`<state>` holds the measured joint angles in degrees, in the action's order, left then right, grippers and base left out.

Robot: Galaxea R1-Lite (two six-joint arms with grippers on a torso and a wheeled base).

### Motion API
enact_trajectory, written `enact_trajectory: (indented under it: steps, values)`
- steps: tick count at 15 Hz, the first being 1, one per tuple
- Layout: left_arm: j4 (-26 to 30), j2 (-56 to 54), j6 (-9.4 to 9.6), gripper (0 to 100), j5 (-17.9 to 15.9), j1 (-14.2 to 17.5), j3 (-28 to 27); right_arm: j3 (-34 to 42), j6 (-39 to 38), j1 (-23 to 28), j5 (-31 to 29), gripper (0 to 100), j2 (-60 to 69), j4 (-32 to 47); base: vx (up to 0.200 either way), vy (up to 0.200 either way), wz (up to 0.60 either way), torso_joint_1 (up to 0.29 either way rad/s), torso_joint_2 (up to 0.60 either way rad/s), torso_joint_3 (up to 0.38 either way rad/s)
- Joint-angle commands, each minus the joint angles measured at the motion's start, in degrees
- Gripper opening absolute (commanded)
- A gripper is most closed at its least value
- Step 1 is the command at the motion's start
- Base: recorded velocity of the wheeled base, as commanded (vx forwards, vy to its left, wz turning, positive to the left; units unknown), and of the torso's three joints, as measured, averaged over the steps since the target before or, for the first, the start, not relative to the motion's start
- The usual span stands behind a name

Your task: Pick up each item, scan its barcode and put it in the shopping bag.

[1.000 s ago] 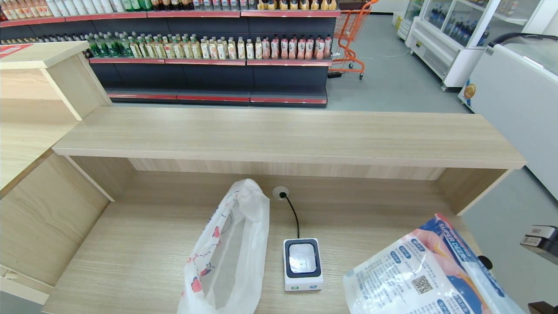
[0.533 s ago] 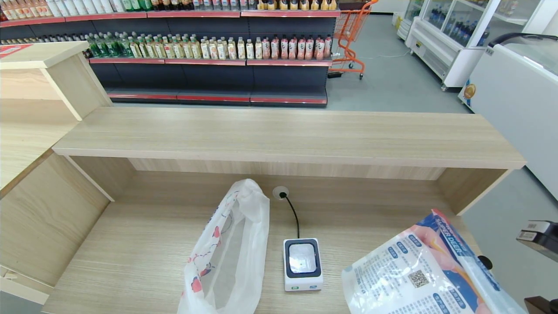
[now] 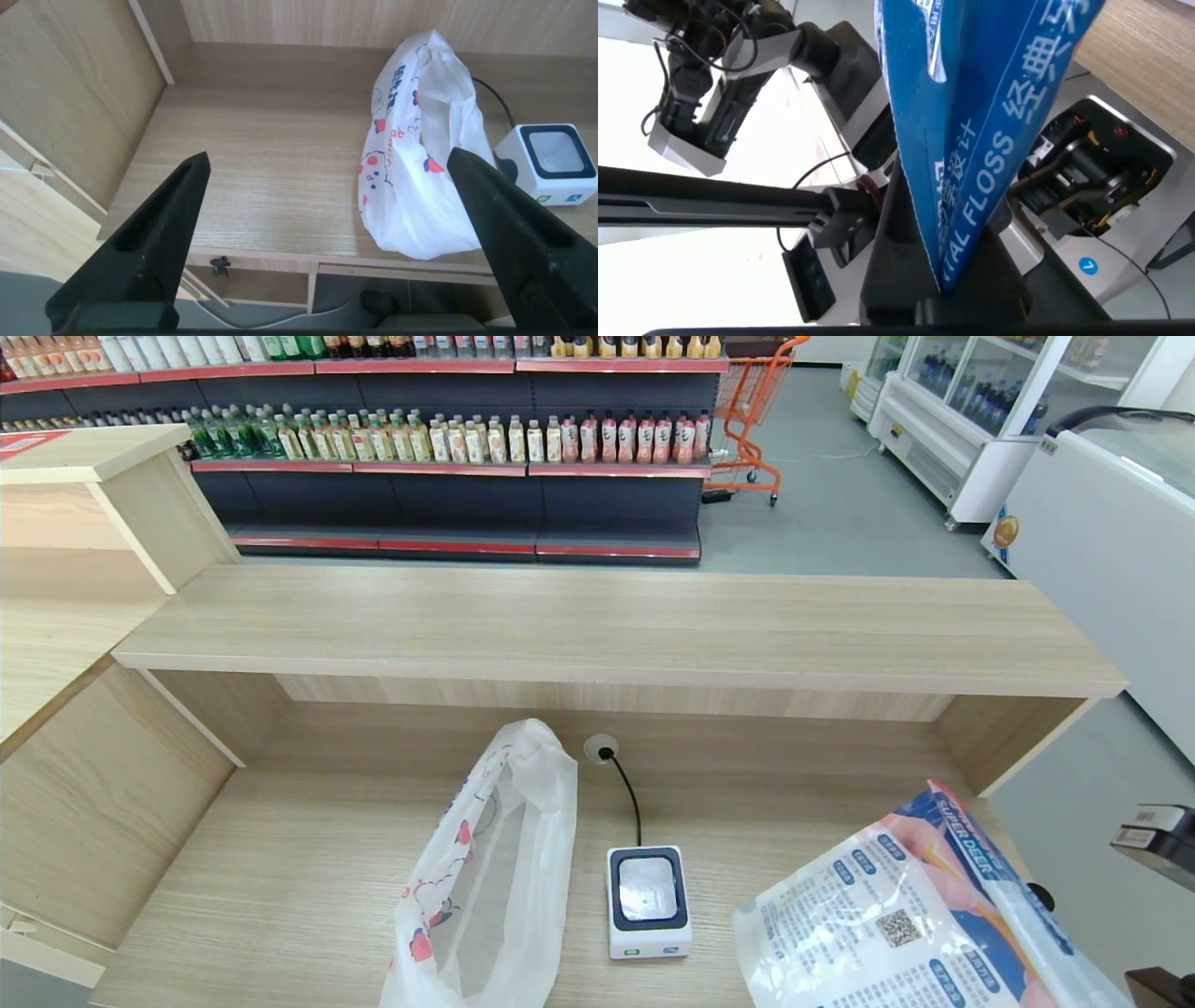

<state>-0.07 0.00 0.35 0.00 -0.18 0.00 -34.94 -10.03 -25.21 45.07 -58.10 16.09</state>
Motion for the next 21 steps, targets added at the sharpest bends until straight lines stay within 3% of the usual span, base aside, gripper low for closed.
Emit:
enact_trajectory:
  steps: [1,6,9,12,14,15,16,19,21]
  values:
    - [-0.01,0.09,0.00,100,0.00,0.01,0.00,-0.13,0.01,-0.01,0.02,0,0.00,-0.45,0.000,0.000,0.00,0.000,0.00,0.000]
    - [-0.01,0.09,0.00,100,0.09,0.01,0.00,-0.39,0.80,0.25,-0.60,0,-0.35,-1.50,0.000,0.000,0.00,0.000,0.00,0.000]
    - [-0.01,0.09,0.00,100,0.00,0.01,0.00,-0.92,21.90,2.27,-17.82,0,-5.09,-8.80,0.000,0.000,0.00,0.000,0.00,0.000]
    - [-0.01,0.09,0.00,100,0.09,0.01,0.00,0.84,30.25,4.64,-24.50,0,-8.43,-18.64,0.000,0.000,0.00,0.000,0.00,0.000]
    - [-0.01,0.09,0.00,100,0.09,0.01,0.00,3.12,33.85,4.64,-25.03,0,-12.04,-22.86,0.000,0.000,0.00,0.000,0.00,0.000]
    - [-0.01,0.09,0.00,100,0.00,0.01,0.00,7.08,37.72,4.64,-24.77,0,-18.19,-32.88,0.000,0.000,0.00,0.000,0.00,0.000]
    - [-0.01,0.09,0.00,100,0.00,0.01,0.00,7.25,39.74,4.82,-22.22,0,-23.64,-39.47,0.000,0.000,0.00,0.000,0.00,0.000]
    - [-0.01,0.09,0.00,100,0.00,0.01,0.00,7.69,52.48,10.44,-4.11,0,-38.49,-57.66,0.000,0.000,0.00,0.000,0.00,0.000]
    - [-0.01,0.09,0.00,100,0.00,0.01,0.00,6.99,61.54,14.14,7.31,0,-45.35,-58.81,0.000,0.000,0.00,0.000,0.00,0.000]
